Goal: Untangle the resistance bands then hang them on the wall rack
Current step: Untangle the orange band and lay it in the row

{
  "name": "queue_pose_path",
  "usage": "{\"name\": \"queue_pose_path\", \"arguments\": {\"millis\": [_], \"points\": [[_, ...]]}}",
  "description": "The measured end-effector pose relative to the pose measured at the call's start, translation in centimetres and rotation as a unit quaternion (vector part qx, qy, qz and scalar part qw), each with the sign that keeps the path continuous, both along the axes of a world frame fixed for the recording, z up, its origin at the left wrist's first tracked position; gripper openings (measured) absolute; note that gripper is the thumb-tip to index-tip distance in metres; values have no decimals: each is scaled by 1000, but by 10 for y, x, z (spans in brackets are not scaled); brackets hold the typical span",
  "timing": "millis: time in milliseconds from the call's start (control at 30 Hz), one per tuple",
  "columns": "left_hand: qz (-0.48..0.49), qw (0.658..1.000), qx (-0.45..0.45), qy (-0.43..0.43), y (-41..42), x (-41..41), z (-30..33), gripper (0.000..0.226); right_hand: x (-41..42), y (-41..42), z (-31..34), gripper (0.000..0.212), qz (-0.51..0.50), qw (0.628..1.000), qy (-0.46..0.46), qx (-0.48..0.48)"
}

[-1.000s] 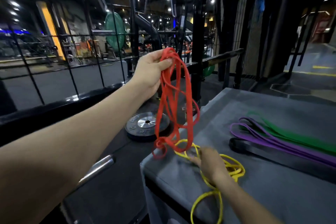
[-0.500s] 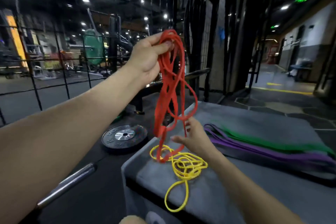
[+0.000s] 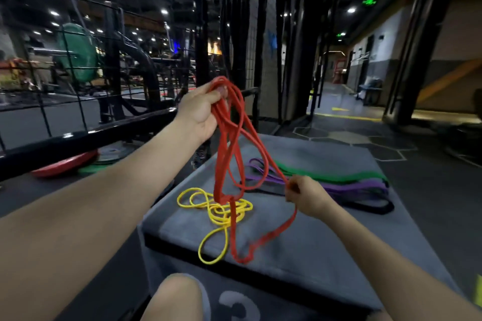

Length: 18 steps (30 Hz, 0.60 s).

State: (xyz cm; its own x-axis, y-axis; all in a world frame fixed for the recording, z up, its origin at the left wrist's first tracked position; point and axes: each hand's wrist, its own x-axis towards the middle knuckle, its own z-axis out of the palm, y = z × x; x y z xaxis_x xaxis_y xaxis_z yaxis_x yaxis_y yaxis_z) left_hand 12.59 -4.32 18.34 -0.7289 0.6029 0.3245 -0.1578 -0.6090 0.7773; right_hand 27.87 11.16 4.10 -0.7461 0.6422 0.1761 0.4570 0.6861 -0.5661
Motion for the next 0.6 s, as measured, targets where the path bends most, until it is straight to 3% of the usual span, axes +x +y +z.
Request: {"name": "queue_pose_path", "arguments": {"millis": [100,167,233,367,500,600], "points": [[-15,999,-12,-35,17,2,-24,25,31,22,-11,11,-66,996,-56,5],[-22,998,-11,-64,27,4,-38,25,48,34,-16,22,-99,993,-62,-14],[-37,996,-29,-77,40,9,-51,28,61,46,-18,34,-112,992,-35,-38],[-69,990,-106,-62,67,20,-80,29,80,59,-13,33,-113,984,75,-117],[-50,979,-196,-4,92,23,-121,29,91,68,-29,39,-118,990,2,-81],[-23,970,-241,16,104,17,-153,28,92,70,-53,26,-121,989,-77,-40]]}}
